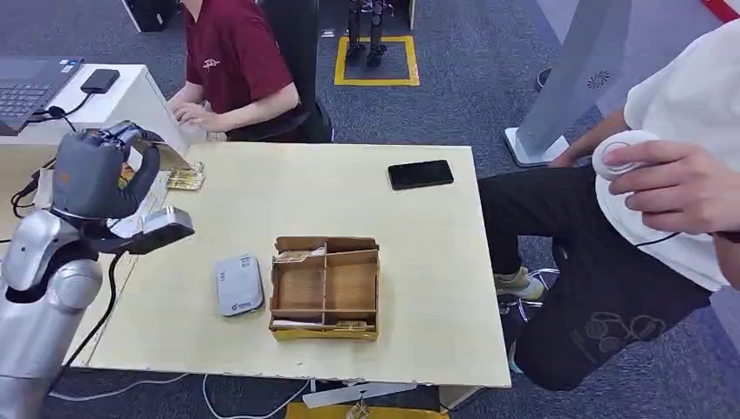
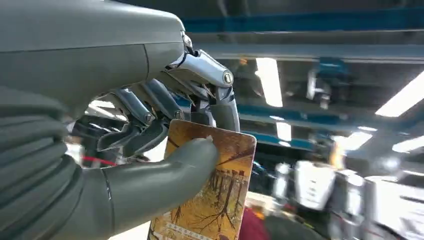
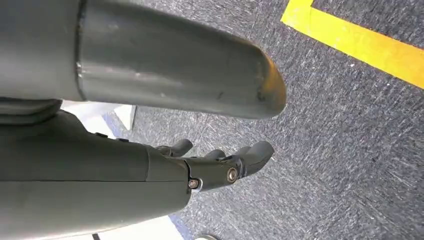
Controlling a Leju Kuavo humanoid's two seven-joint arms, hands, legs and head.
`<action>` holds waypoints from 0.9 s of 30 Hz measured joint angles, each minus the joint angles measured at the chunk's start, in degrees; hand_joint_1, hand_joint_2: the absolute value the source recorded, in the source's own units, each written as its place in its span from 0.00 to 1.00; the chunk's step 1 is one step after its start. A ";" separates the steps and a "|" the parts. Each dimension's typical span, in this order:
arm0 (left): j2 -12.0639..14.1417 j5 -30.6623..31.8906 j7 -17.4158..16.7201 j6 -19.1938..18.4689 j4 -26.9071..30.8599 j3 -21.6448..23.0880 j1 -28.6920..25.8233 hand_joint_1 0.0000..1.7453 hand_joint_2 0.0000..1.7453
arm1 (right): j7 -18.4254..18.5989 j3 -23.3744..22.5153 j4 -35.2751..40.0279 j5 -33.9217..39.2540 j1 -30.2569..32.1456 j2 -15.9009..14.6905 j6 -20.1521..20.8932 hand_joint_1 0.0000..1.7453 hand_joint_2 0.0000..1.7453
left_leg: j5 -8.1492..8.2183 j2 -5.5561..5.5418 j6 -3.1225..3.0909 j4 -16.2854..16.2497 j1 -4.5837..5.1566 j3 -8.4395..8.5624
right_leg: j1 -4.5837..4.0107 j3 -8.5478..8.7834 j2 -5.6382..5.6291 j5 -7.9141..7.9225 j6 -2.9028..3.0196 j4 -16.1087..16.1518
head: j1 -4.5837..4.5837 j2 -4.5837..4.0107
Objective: Pass the card to the sensor for recognition and then transmit it.
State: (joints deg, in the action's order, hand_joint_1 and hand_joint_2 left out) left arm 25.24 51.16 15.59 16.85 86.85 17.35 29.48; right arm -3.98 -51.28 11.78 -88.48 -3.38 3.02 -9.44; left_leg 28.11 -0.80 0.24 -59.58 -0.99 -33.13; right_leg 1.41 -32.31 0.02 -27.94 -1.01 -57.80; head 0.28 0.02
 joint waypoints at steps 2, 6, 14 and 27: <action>-0.22 2.45 -1.65 0.20 -2.91 -0.04 2.12 1.00 1.00 | 0.13 0.02 0.00 -0.11 -0.17 0.04 0.00 0.00 0.00 | -0.01 0.00 0.00 0.00 0.00 0.00 | 0.00 0.00 0.00 0.00 0.00 0.00 | 0.00 0.00; -0.83 3.57 -2.30 0.61 -6.94 -0.07 5.11 1.00 1.00 | 0.33 0.02 -0.02 -0.11 -0.38 0.20 0.00 0.00 0.00 | -0.01 0.03 0.00 0.00 0.01 0.00 | 0.00 0.00 -0.05 0.03 0.02 0.00 | -0.02 0.00; -2.49 12.58 -8.92 5.69 -18.70 -0.04 12.14 1.00 1.00 | 0.41 0.33 -0.02 -0.15 -1.13 0.50 0.07 0.00 0.00 | -0.03 0.02 0.03 -0.01 0.00 -0.01 | 0.00 -0.03 -0.05 0.05 0.06 0.00 | 0.02 0.00; -4.98 12.44 -7.77 9.27 -32.29 -0.04 14.37 1.00 1.00 | 0.94 0.42 -0.02 -0.13 -0.92 0.64 0.09 0.00 0.00 | -0.05 0.05 0.01 -0.01 0.01 -0.03 | 0.00 -0.04 -0.09 0.06 0.07 -0.01 | 0.00 0.00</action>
State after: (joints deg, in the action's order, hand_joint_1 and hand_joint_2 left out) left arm 20.26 63.60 7.82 26.12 54.55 17.31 43.85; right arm -3.04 -50.86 11.76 -88.61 -4.30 3.65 -9.35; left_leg 28.06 -0.75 0.25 -59.58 -0.98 -33.16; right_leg 1.42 -32.35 -0.07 -27.88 -0.94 -57.81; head 0.28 0.02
